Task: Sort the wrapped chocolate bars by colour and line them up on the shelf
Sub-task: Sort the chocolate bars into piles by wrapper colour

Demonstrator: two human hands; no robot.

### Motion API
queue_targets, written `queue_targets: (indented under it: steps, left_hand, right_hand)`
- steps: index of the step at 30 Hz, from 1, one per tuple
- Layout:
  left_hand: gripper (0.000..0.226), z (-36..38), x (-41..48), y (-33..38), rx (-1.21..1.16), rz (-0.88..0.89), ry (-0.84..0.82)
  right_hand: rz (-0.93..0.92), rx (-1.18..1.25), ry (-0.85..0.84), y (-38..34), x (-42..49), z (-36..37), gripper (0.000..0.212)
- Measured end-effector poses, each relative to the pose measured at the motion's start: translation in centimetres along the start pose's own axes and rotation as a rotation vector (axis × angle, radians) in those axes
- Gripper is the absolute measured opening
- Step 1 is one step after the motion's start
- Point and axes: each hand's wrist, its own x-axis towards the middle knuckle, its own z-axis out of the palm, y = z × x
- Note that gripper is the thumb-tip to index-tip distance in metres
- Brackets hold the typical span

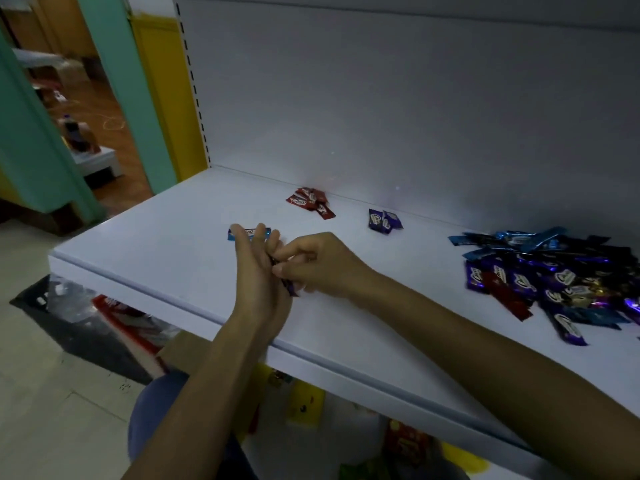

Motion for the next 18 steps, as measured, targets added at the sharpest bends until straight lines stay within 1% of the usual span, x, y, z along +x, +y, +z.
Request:
queue_targets:
  steps: [1,2,3,5,6,7,8,9,10,11,13,14,15,17,18]
  left_hand:
    - [0.064,0.3,-0.1,-0.2,0.128,0.017,-0.009]
    - [0.057,0.7,-0.3,-0.4,0.318,0.057,-0.012]
    - [0.059,1.1,-0.6,-0.7,0.548,0.124,-0.032]
    - [0.074,1.3,-0.4,-1.8,0.970,0.268,-0.187]
    - [0.074,1.3,-0.2,-2.4,1.165,0.312,-0.281]
    - [0.069,1.3,0.0,-2.9,1.361,0.347,-0.365]
    - [0.063,1.2,0.3,-3.4,1.548,0.379,-0.428]
    - [0.059,1.2,0.5,-3.8,1.687,0.400,-0.473]
    - [0.057,1.2,0.5,-3.9,1.763,0.403,-0.497]
    - [0.057,1.3,0.5,-3.9,1.789,0.394,-0.499]
    - [0.059,1.3,0.2,-3.9,1.743,0.383,-0.478]
    - [0.064,1.2,0.0,-3.8,1.716,0.398,-0.461]
    - [0.075,1.3,-0.3,-3.7,1.697,0.426,-0.443]
    - [0.098,2.1,-0.9,-3.4,1.686,0.481,-0.424]
    - [0.099,3.2,-1.0,-3.2,1.694,0.491,-0.425]
  right_hand:
    - [0.018,0.060,0.023,0.3,0.1,-0.9,0.013]
    - [0.018,0.101,0.107,0.9,0.5,-2.1,0.012]
    - [0.004,0.101,0.251,1.7,1.1,-3.8,0.013]
    - [0.014,-0.043,0.577,3.9,2.4,-7.8,0.016]
    - [0.053,-0.159,0.694,5.2,2.8,-9.6,0.015]
    - [0.098,-0.271,0.756,6.5,3.2,-11.1,0.013]
    - [0.141,-0.372,0.764,7.9,3.4,-12.2,0.013]
    - [0.177,-0.455,0.733,9.2,3.6,-12.8,0.014]
    - [0.205,-0.529,0.682,10.1,3.8,-13.1,0.015]
    - [0.227,-0.599,0.623,10.9,4.0,-13.1,0.016]
    - [0.247,-0.678,0.539,11.2,4.2,-13.0,0.026]
    - [0.245,-0.667,0.529,10.9,4.0,-13.1,0.032]
    - [0.225,-0.633,0.533,10.4,3.6,-13.4,0.036]
    - [0.135,-0.580,0.549,9.8,1.7,-14.2,0.029]
    - [0.092,-0.585,0.546,9.6,0.2,-14.6,0.026]
